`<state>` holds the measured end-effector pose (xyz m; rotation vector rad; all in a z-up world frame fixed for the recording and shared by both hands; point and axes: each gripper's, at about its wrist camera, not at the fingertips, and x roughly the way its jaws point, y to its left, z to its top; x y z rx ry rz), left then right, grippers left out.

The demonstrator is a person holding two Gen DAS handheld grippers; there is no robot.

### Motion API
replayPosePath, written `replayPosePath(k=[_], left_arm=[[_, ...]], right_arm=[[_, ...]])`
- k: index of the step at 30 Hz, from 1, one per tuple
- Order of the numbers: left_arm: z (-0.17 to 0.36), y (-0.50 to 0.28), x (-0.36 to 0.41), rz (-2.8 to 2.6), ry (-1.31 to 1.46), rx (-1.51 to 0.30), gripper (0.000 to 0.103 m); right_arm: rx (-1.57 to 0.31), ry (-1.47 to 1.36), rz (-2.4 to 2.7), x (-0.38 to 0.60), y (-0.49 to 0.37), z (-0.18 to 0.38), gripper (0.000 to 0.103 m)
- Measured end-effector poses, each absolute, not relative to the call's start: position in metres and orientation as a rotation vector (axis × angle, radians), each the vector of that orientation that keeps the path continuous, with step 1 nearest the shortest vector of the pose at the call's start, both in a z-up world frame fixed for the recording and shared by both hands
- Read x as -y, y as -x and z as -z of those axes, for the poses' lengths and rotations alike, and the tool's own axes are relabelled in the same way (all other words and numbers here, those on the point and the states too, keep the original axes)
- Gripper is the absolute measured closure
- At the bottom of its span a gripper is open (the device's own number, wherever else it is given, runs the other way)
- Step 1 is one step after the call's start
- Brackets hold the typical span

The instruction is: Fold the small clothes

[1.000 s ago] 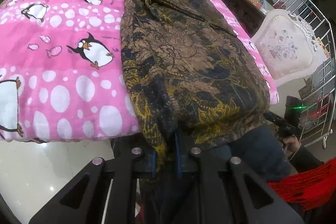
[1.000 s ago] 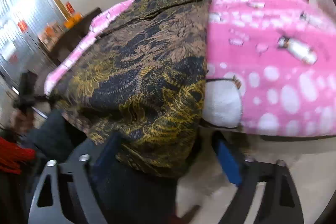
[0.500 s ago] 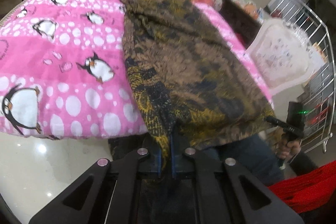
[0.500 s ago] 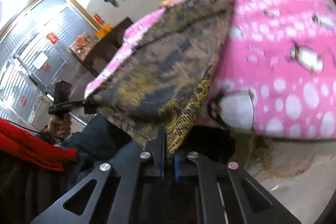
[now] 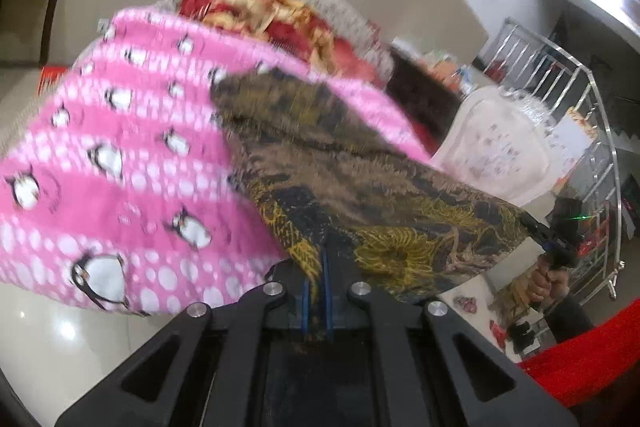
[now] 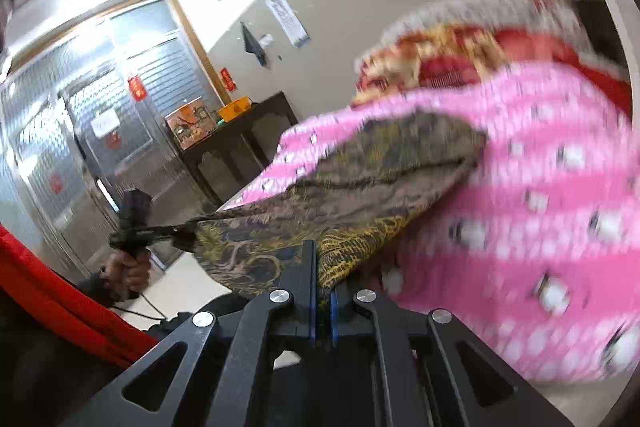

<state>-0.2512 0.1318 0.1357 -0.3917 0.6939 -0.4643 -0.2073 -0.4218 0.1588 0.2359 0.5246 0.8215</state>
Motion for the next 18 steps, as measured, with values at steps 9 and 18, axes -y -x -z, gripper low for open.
replayPosePath(k=[9,18], left_arm=[[-0.211,0.28,-0.136,0.595,0.345,-0.56,0.098],[-0.162,0.159,-0.133,0.471,0.421,-0.678,0.098]], right_arm=[[-0.358,-0.138,-0.859,0.435,0.232,-0.235,0.097],[-0.53,-0.26,-0.708,0.431,0.111,-0.174,0.097]])
